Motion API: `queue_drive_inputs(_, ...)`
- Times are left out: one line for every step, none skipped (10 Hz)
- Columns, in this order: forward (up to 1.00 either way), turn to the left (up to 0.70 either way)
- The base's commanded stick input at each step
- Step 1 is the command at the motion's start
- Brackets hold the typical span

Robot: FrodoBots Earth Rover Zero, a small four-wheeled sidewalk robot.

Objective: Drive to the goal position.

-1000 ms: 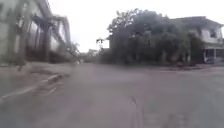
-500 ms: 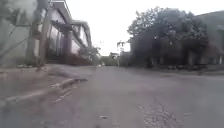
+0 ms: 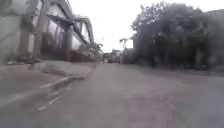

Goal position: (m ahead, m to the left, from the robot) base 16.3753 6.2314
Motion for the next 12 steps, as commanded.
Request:
queue_drive_inputs(1.0,0.0)
queue_drive_inputs(1.0,0.0)
queue_drive_inputs(1.0,0.0)
queue_drive_inputs(1.0,0.0)
queue_drive_inputs(1.0,0.0)
queue_drive_inputs(1.0,0.0)
queue_drive_inputs(1.0,0.0)
queue_drive_inputs(1.0,0.0)
queue_drive_inputs(1.0,0.0)
queue_drive_inputs(1.0,0.0)
queue_drive_inputs(1.0,0.0)
queue_drive_inputs(1.0,0.0)
